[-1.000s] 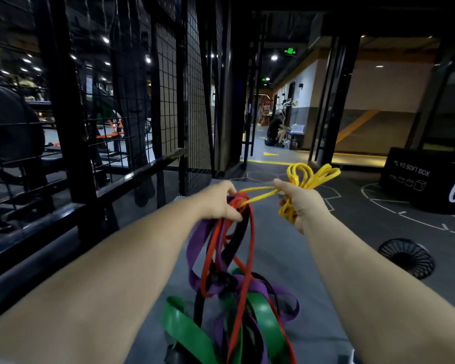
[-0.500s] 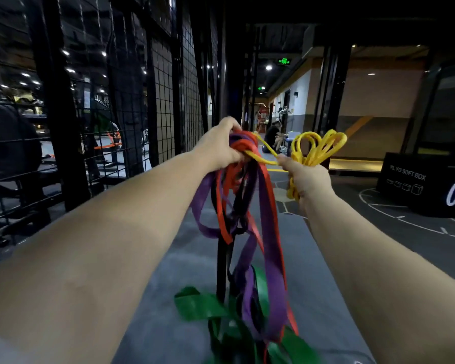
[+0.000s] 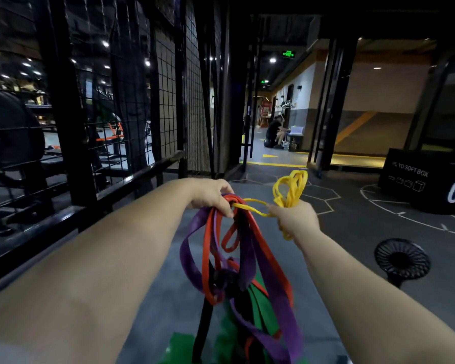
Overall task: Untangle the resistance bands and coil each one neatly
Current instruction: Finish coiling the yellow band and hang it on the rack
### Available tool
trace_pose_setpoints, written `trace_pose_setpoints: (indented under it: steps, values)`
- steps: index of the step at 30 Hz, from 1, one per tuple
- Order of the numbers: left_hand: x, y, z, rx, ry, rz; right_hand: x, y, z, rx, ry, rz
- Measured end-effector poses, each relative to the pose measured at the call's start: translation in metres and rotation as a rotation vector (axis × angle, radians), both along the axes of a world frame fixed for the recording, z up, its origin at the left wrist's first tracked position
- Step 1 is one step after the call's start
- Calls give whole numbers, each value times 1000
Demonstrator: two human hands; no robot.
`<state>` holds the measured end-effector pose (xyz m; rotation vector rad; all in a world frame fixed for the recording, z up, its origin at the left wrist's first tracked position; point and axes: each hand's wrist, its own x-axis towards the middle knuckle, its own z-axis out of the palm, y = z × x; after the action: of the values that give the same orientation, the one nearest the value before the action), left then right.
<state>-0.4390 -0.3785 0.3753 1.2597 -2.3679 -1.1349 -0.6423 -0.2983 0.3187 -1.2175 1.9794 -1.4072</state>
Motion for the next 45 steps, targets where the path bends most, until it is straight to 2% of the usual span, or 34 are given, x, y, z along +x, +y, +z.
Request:
trace_pose_setpoints:
  steps: [5,8,10,13,18,20,24,28,30,33,36,40,43,45]
  values:
    - [11,-8,-6,-141,13,79,2,4,-30,128,20,62]
    - [14,-10,-11,-240,-26,100,-2,5,-35,162,41,54]
    - [13,-10,-12,-272,20,108,-2,3,-34,159,52,51]
    - [12,-8,-10,-225,102,82,-5,2,-30,149,11,58]
    - [13,-5,-12,-95,125,10,-9,6,-30,150,-198,119]
    - [12,-6,-15,-155,64,39,-4,6,-32,132,-239,176]
    - [-1,-3,-21,-354,-222,-8,13,2,-25,-48,-322,200]
    - [-13,0,-32,-332,-225,-22,26,-2,-17,-135,-367,199]
    - [-11,-1,-35,-231,-132,-18,26,-3,-18,-117,-328,191]
    - [-7,1,-36,-132,31,-15,17,-6,-30,14,-178,138]
    - [-3,-1,-36,-236,117,36,6,-3,-50,176,-43,85]
    - [0,-3,-38,-431,102,101,1,0,-69,281,-6,55]
    - [-5,0,-39,-467,146,112,4,1,-68,349,120,2]
    - [-6,0,-39,-406,172,82,4,0,-65,359,137,-34]
